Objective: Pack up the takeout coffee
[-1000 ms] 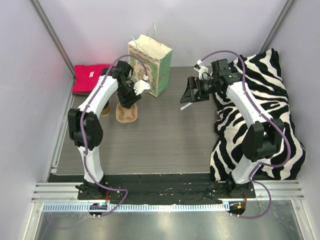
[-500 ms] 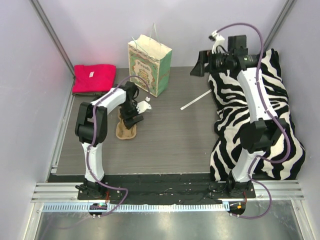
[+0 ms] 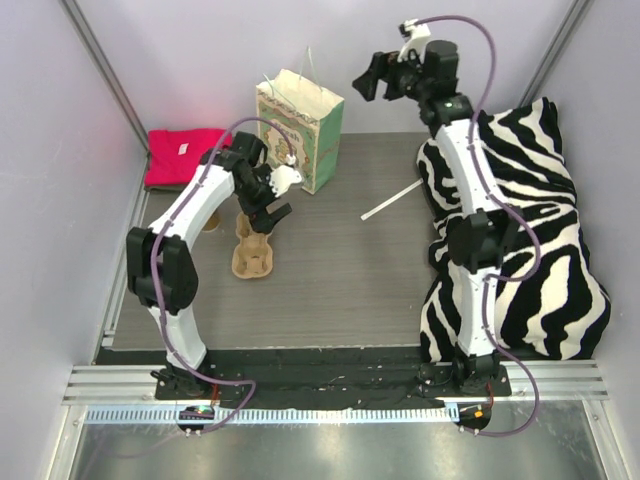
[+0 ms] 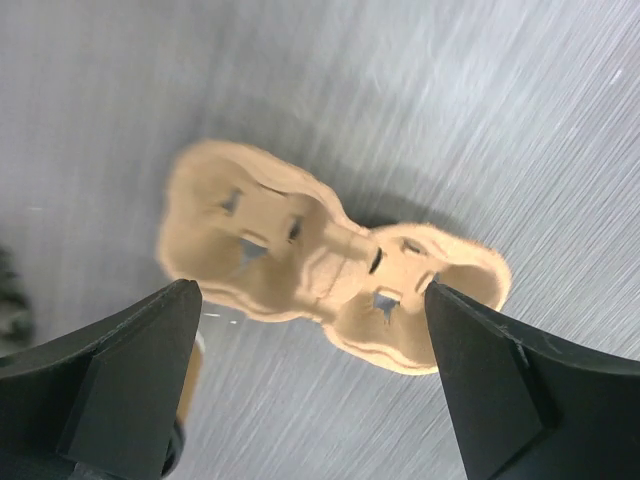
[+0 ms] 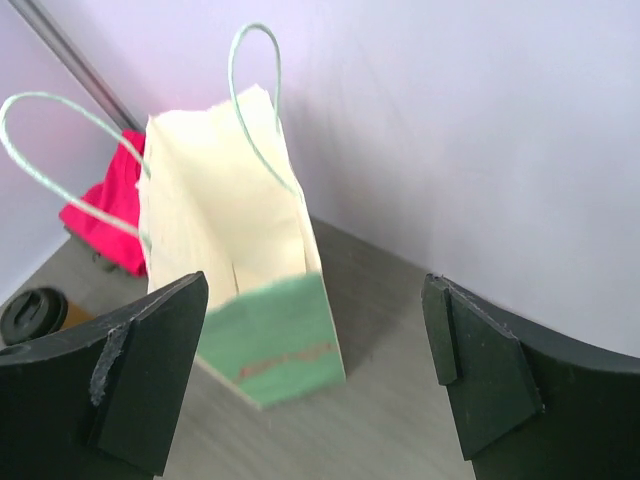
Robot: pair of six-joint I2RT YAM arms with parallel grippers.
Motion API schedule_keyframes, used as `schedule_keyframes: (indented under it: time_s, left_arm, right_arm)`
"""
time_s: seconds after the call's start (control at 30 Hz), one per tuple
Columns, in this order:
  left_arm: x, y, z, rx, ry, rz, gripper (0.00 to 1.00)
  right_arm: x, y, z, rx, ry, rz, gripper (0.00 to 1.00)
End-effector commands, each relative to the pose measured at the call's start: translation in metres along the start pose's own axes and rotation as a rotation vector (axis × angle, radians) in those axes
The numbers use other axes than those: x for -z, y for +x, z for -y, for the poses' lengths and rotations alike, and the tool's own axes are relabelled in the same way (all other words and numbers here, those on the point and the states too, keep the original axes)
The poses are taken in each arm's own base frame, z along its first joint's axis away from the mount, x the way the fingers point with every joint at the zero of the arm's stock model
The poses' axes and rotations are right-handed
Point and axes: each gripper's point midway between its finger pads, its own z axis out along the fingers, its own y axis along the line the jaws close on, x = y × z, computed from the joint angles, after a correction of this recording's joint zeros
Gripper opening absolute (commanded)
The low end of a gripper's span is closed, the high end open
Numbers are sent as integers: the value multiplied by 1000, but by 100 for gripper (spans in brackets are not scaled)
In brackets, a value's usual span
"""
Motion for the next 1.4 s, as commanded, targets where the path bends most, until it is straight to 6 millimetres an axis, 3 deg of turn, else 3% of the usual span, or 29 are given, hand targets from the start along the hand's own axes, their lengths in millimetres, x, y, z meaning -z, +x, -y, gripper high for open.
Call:
schedule_keyframes:
  time_s: [0.0,0.13,0.3,0.4,0.43,0.53,0.77,0.9,0.97,1.03,1.17,1.2,1.27,1.3,1.33,1.37]
  left_arm:
    - [38,-32,6,35,-21,134,100]
    - [50,-36,12,70,-43,180,100]
    - [71,-44,14,117,-101,258,100]
    - [74,-40,10,119,-138,259,100]
    - [76,-37,5,122,-168,246,100]
    - [81,-33,-6,153,-207,254,100]
    - [97,-31,-27,206,-265,270,100]
    - [104,-33,-31,227,-282,284,100]
    - [111,-33,-33,242,-292,293,100]
    - [118,-37,-35,258,-299,317,100]
    - [133,-45,-40,316,-308,373,100]
    - [137,-49,-42,348,-311,393,100]
    - [151,-58,-44,376,-319,443,100]
    - [155,-61,-43,419,-314,462,100]
    - [165,-66,-43,435,-327,493,100]
    - [173,-69,-44,449,-338,517,100]
  right_arm:
    - [-32,-50,-12,58,6,245,98]
    - [-54,-36,-6,76,27,279,97]
    - [-77,3,-3,62,18,223,93]
    - [-85,26,-6,57,-1,174,85]
    - [-86,30,-7,61,-6,164,76]
    - [-88,41,-9,50,-23,130,63]
    - [-91,67,-15,77,-30,47,54]
    - [-95,82,-17,82,-28,11,41]
    - [-95,84,-16,75,-15,5,35]
    - [-94,85,-14,62,0,-2,22]
    - [-82,67,-23,50,-15,6,1]
    - [-73,49,-31,54,-25,28,1]
    - [-62,45,-39,18,-33,19,1]
    - [-44,17,-51,14,-40,58,1]
    - [-39,26,-51,-34,-26,29,1]
    - [-29,20,-56,-60,-21,31,1]
